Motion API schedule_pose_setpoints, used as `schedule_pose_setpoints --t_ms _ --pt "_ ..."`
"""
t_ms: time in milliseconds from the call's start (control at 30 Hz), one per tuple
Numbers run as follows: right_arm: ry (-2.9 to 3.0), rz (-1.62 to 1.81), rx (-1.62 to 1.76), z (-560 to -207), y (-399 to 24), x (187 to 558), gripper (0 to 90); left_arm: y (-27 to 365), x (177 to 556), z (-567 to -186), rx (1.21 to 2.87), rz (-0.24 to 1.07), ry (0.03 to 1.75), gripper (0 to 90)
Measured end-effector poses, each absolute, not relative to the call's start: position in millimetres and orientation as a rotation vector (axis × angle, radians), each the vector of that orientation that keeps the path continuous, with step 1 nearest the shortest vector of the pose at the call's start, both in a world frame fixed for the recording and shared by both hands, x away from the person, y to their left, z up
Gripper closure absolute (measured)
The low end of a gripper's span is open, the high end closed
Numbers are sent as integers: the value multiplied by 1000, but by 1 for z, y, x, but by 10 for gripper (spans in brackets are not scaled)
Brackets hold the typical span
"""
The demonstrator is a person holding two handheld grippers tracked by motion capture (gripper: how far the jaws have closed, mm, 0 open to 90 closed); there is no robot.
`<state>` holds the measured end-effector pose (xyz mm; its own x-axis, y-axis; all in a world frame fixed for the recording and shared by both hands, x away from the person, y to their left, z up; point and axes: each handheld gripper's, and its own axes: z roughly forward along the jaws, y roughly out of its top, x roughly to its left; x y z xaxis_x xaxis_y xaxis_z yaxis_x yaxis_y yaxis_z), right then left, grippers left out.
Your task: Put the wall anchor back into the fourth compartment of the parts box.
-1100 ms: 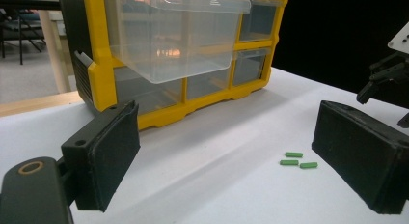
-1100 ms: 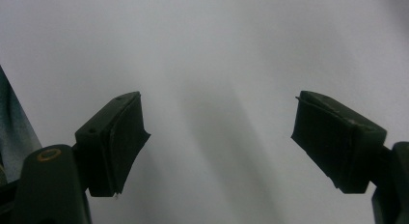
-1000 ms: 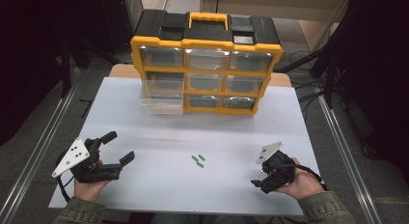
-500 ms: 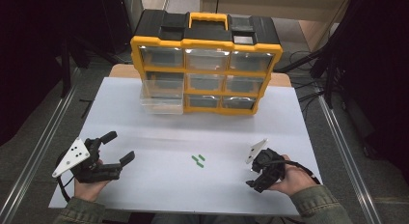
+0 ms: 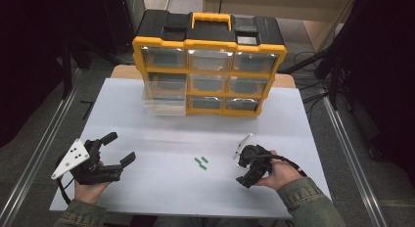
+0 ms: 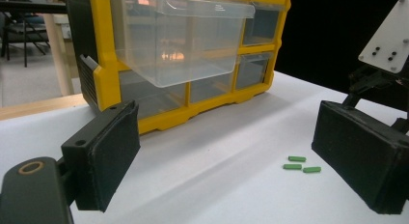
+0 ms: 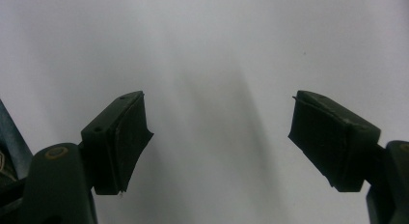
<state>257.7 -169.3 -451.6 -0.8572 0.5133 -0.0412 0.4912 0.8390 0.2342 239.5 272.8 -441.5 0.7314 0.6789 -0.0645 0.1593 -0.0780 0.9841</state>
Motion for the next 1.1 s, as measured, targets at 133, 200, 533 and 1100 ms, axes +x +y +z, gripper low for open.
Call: schedule_pose_setpoints --t_ms 133,200,533,1100 --pt "2903 328 796 -451 -161 262 225 273 240 -442 1624 491 689 90" --pt "2900 327 804 -452 -157 265 228 273 240 -442 1624 489 689 90" --pt "2918 314 796 -455 -131 277 252 273 240 -442 1625 485 687 90" --pt "2930 261 758 -461 -89 298 289 272 243 -444 1633 468 680 90"
